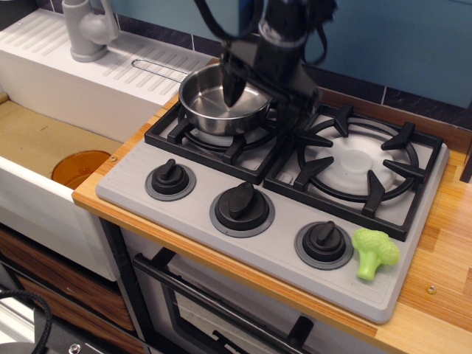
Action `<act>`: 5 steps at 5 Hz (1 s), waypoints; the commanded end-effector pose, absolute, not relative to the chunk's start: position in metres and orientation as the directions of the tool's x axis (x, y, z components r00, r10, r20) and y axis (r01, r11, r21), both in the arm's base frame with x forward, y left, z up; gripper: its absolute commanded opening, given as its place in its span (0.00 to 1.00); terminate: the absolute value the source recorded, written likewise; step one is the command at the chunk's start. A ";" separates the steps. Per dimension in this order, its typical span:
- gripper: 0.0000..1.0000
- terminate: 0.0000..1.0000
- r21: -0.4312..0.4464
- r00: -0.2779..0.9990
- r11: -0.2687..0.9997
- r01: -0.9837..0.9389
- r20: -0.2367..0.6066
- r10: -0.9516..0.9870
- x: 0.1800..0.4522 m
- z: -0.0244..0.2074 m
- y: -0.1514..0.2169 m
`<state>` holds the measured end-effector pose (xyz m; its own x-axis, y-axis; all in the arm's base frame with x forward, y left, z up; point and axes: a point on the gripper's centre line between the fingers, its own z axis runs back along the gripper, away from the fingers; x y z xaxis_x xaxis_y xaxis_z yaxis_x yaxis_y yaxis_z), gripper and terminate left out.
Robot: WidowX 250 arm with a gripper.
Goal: Put pot or pan on stove and put cauliflower in pot or pan
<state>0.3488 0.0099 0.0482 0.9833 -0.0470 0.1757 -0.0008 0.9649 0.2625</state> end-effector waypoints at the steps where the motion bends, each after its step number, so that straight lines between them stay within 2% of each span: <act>1: 0.00 0.00 0.284 0.973 0.958 -0.032 0.227 -0.035 0.354 0.038 0.000; 3: 0.00 0.00 0.305 0.973 0.951 -0.041 0.227 -0.031 0.357 0.042 -0.002; 5: 0.00 0.00 0.273 0.966 0.962 -0.010 0.252 -0.062 0.367 0.059 0.001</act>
<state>0.3573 -0.0012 0.0390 0.9805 -0.0637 0.1858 0.0102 0.9612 0.2757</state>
